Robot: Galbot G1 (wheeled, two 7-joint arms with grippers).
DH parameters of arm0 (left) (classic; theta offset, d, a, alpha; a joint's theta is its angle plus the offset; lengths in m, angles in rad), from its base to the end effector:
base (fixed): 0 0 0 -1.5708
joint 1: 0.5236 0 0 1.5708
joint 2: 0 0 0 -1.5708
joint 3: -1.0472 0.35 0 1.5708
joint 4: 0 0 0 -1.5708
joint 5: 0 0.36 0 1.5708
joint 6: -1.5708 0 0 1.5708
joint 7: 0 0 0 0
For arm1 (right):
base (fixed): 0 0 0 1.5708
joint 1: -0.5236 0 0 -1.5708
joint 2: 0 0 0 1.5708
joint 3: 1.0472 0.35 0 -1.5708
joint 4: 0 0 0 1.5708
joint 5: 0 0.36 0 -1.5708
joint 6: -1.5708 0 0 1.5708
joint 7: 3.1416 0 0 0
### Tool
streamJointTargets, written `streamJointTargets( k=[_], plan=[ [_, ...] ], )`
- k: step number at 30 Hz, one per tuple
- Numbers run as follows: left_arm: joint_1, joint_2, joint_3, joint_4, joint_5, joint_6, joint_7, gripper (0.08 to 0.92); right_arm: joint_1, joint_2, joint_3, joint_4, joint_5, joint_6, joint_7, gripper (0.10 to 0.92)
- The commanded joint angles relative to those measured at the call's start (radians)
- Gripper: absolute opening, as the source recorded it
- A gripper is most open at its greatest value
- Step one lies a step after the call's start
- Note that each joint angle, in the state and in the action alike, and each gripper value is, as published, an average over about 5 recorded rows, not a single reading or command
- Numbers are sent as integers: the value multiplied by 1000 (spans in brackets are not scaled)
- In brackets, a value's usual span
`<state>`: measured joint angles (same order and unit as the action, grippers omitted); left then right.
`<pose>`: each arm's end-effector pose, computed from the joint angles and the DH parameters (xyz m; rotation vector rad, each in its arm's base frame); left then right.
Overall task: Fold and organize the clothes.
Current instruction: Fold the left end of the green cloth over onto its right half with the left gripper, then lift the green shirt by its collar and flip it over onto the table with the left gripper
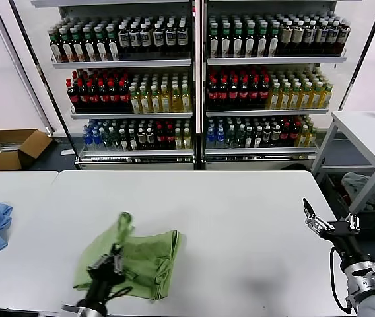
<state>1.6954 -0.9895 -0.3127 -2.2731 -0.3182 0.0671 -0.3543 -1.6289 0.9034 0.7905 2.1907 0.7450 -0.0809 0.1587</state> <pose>0.1359 0.0164 -0.2657 -0.2362 -2.9838 -0.0849 0.2016 -0.1479 -0.2078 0.0575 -3.1131 -0.0619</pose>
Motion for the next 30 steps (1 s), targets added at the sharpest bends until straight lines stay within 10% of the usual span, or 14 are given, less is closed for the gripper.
streamJointTargets(
  k=[1, 15, 30],
  plan=[
    [-143, -20, 274, 117, 79, 31, 35, 94, 4, 1, -9, 4, -7, -2, 0, 823],
    [-182, 5, 325, 146, 213, 17, 57, 124, 0, 7, -13, 9, -18, -4, -1, 823],
    [-71, 84, 77, -92, 132, -55, -15, 547, 6, 6, -30, 12, -35, -6, -9, 823]
  ],
)
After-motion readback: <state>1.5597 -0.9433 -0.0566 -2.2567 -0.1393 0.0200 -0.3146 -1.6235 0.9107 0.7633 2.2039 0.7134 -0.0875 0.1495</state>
